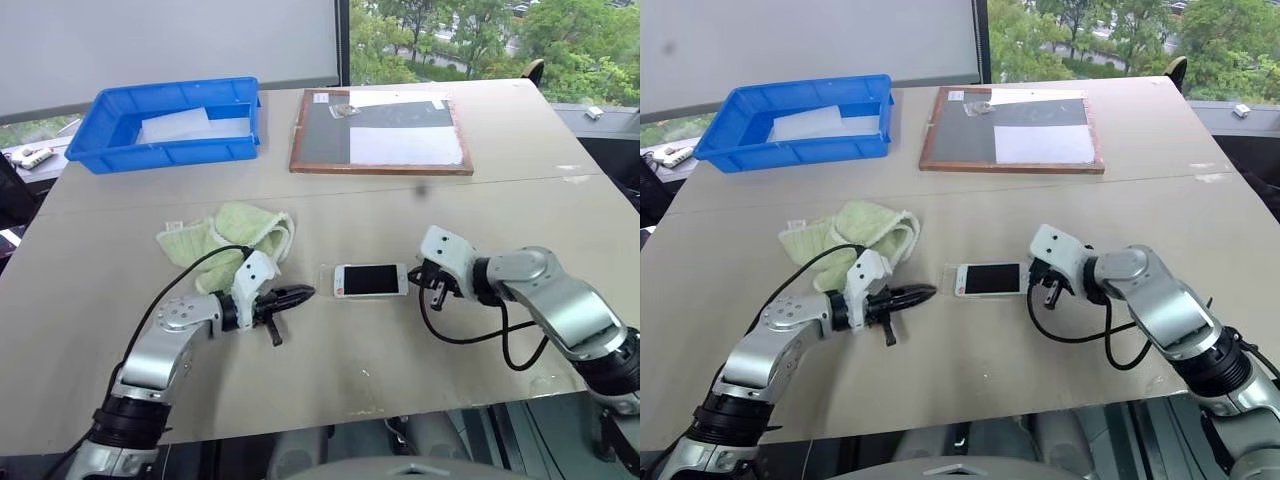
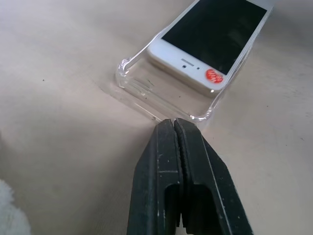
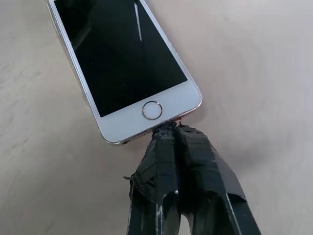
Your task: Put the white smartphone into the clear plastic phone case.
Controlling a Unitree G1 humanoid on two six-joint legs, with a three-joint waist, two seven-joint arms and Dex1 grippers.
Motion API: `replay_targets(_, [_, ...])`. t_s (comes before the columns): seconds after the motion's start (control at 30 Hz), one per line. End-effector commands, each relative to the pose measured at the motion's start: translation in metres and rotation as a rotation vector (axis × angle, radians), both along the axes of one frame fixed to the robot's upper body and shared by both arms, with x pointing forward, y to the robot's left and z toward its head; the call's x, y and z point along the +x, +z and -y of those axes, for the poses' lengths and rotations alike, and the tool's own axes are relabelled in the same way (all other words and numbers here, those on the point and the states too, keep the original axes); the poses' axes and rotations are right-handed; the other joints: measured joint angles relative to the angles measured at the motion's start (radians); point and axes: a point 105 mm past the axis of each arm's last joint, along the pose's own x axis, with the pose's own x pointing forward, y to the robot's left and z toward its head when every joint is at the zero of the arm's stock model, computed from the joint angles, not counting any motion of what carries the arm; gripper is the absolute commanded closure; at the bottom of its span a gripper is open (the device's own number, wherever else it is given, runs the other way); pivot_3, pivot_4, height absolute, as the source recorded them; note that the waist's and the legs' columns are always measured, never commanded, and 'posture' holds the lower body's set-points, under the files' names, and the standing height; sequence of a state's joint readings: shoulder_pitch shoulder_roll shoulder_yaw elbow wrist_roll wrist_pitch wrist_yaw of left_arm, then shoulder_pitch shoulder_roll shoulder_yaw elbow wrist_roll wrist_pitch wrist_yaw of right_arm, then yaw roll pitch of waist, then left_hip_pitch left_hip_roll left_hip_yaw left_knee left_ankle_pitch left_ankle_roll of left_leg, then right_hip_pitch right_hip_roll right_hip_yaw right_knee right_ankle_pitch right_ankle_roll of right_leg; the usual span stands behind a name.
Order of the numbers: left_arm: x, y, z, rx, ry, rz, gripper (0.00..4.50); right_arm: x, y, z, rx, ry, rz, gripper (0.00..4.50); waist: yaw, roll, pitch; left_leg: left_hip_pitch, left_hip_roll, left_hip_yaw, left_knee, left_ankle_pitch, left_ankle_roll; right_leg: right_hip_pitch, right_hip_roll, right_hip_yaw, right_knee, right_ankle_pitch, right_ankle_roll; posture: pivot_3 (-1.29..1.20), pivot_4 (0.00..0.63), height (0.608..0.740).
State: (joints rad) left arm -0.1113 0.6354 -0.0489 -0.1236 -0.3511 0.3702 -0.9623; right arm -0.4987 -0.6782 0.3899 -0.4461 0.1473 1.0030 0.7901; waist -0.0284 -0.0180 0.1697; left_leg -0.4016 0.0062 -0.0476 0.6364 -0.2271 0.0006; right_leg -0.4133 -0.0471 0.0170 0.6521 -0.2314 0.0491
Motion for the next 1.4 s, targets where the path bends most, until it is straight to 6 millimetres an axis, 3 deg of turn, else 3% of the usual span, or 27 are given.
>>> replay_targets(0.03, [0.0,0.001,0.009,-0.017,-0.029,-0.002,4.48,0.001,0.007,-0.015,0.007,0.042,0.035,4.5,0.0,0.0,0.0,0.0,0.0,0.0,0.0,0.0,0.0,0.0,0.0,0.0,0.0,0.0,0.0,0.0,0.15,0.74])
replay_targets(0.47, [0.001,0.001,0.012,-0.025,-0.047,-0.007,4.48,0.006,-0.001,-0.052,0.015,0.147,-0.006,4.5,-0.003,0.0,0.0,0.002,0.0,0.0,0.001,0.0,0.0,0.001,0.0,0.0,0.002,0.001,-0.001,0.0,0.15,0.74])
replay_targets(0.7, [0.002,0.001,0.011,-0.027,-0.038,-0.005,4.48,-0.001,-0.002,-0.057,0.026,0.191,-0.046,4.5,-0.007,0.0,0.0,0.003,0.0,-0.001,0.003,0.0,0.0,0.001,0.001,0.0,0.006,-0.001,-0.002,0.0,0.15,0.74])
replay_targets(0.8, [0.001,0.001,0.014,-0.036,-0.042,-0.006,4.48,-0.002,-0.001,-0.056,0.028,0.199,-0.049,4.5,-0.007,0.0,0.0,0.003,0.0,-0.001,0.003,0.0,0.0,0.001,0.001,0.0,0.006,-0.001,-0.002,0.0,0.15,0.74])
replay_targets(1.03, [0.002,0.008,0.029,-0.079,-0.067,0.001,4.48,0.015,0.011,-0.036,0.03,0.14,0.011,4.5,0.002,0.0,0.0,0.002,0.0,-0.001,0.003,0.0,0.0,0.001,0.0,0.0,0.006,-0.001,-0.002,0.0,0.15,0.74])
replay_targets(1.2, [-0.001,0.016,0.045,-0.108,-0.101,0.013,4.48,0.012,0.007,-0.017,-0.007,0.151,-0.018,4.5,0.014,0.0,0.001,0.0,0.0,-0.001,0.005,0.0,0.0,0.001,0.0,0.0,0.005,-0.001,-0.002,0.0,0.15,0.74])
replay_targets(1.4, [-0.003,0.014,0.046,-0.112,-0.088,0.003,4.48,0.013,0.003,-0.008,-0.044,0.148,-0.008,4.5,0.012,0.0,0.001,0.0,0.0,-0.001,0.003,0.0,0.0,0.0,0.0,0.0,0.004,0.002,-0.003,0.0,0.15,0.74])
